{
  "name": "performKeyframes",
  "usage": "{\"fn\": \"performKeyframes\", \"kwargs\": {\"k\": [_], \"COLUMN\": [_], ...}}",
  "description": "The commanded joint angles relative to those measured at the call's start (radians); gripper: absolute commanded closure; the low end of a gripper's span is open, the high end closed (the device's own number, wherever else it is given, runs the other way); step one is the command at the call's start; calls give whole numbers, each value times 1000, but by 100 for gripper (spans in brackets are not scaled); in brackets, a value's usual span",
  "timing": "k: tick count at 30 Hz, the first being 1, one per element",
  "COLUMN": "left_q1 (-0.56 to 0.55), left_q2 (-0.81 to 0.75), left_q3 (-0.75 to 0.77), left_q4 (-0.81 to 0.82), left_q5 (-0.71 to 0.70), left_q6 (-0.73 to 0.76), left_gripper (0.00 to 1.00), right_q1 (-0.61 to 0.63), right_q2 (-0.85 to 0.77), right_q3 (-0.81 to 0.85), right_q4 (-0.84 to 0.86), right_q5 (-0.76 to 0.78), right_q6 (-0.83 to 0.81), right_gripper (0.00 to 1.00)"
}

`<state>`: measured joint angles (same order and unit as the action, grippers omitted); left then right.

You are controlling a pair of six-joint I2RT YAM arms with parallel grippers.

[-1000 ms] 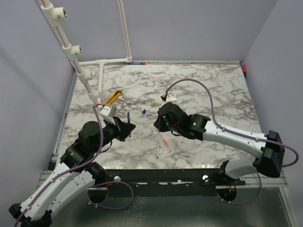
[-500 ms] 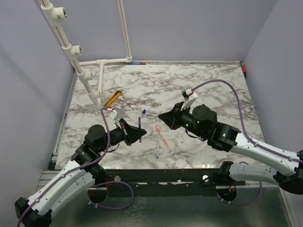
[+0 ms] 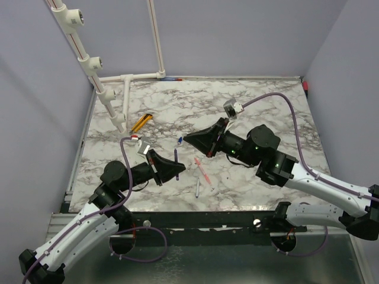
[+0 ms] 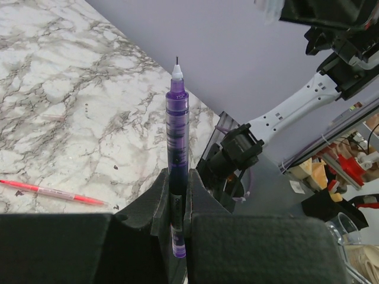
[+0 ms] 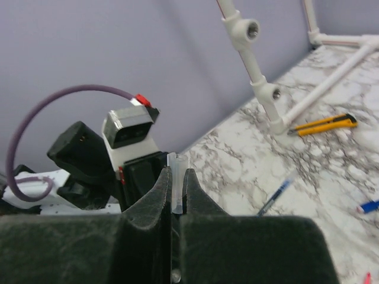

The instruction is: Insert the pens into the pen caps

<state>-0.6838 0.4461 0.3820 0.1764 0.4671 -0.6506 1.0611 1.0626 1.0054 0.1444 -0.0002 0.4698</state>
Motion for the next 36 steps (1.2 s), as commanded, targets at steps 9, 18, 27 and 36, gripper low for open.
{"fn": "performKeyframes", "kwargs": {"k": [9,18,27,36], "left_q1": [-3,-3,-3,-3], "left_q2": [36,-22,-44,-63], "left_q3": [30,11,7,3], "left_q4": [37,42,45,51], "left_q5": [105,92,87,79], "left_q6": [91,103,100,93], "left_gripper": [100,100,100,100], "right_q1": [6,16,28,40], "right_q2": [95,127,133,125], "right_q3": [112,105,76,40], "right_q4": [151,161,167,156], "right_q5": [-114,-117,-115,-105], "right_q6": [-25,-9,6,21], "right_gripper": [99,99,99,99]}}
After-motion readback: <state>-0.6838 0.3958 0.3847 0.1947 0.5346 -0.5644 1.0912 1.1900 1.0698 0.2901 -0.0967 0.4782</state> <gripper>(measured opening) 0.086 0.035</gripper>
